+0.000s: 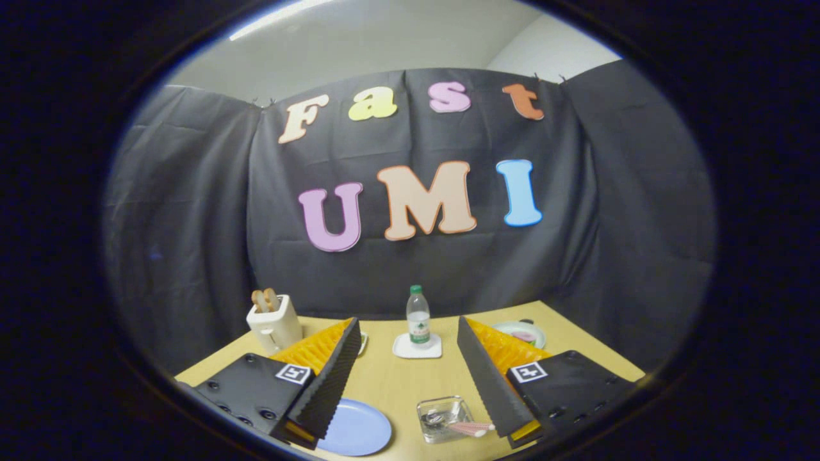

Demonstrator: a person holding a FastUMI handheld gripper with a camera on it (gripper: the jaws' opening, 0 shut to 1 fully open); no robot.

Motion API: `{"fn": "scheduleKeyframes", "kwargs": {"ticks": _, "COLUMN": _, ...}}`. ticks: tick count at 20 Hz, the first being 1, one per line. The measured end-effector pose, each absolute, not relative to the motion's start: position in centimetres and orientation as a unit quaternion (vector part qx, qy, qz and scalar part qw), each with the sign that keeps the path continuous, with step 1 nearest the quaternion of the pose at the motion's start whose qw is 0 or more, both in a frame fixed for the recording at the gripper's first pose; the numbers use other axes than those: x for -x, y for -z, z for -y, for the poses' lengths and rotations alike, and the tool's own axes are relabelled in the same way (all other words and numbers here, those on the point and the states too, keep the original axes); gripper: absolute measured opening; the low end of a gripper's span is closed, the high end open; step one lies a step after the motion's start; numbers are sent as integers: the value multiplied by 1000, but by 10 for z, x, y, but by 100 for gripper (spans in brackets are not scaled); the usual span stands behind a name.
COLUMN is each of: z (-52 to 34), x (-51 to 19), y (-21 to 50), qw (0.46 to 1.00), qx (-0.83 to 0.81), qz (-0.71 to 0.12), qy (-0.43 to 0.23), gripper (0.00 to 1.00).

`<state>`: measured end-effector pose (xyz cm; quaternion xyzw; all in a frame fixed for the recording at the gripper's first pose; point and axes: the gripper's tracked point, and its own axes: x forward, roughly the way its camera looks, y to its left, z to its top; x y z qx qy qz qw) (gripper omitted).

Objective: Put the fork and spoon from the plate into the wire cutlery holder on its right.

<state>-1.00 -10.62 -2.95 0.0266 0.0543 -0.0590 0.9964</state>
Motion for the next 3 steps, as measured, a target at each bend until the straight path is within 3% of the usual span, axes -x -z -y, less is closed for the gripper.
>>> {"fn": "scheduleKeyframes", "kwargs": {"ticks": 3, "z": 96, "x": 12, "y": 26, "qw": 998, "qx": -11, "qz": -31, "qy": 57, "gripper": 96}}
